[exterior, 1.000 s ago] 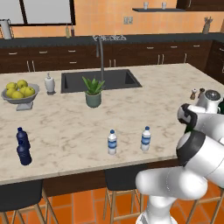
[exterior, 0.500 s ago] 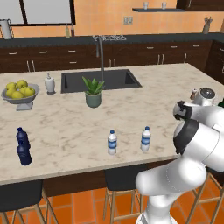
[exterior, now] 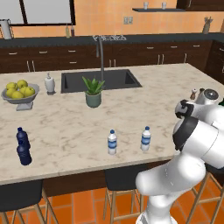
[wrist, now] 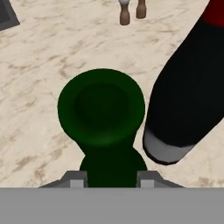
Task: Move the plastic bottles in the middle to the plastics group, and the glass bottles in the middle to the glass group.
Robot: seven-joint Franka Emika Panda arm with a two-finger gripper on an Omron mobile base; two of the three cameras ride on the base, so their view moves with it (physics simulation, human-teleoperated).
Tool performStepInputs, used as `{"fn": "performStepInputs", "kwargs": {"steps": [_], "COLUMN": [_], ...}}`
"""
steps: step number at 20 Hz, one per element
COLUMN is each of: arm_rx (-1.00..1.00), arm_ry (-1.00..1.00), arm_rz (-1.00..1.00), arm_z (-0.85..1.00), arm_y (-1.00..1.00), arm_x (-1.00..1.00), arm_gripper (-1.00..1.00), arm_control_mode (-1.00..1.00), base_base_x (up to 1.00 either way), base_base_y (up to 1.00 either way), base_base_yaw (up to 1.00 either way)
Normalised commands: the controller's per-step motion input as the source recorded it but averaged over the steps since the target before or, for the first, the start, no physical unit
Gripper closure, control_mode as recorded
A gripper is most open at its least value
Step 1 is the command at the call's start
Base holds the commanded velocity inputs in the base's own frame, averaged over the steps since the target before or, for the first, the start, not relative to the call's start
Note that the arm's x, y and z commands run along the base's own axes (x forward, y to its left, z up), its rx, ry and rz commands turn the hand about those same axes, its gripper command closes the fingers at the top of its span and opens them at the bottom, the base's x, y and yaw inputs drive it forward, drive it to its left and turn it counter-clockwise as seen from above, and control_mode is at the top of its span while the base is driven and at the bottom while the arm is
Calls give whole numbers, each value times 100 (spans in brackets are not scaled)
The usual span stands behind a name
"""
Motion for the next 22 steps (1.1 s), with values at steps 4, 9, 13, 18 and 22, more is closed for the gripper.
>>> {"fn": "performStepInputs", "kwargs": {"steps": [4, 9, 13, 18, 22], "arm_rx": [0, 0, 0, 0, 0], "arm_ry": [0, 0, 0, 0, 0], "arm_rz": [0, -1, 0, 0, 0], "arm_z": [-39, -23, -26, 2, 0], "arm_y": [0, 0, 0, 0, 0], "arm_x": [5, 1, 2, 0, 0], "arm_gripper": [100, 100, 100, -100, -100], "arm_control_mode": [-100, -100, -100, -100, -100], "base_base_x": [0, 0, 0, 0, 0], "base_base_y": [0, 0, 0, 0, 0], "base_base_yaw": [0, 0, 0, 0, 0]}}
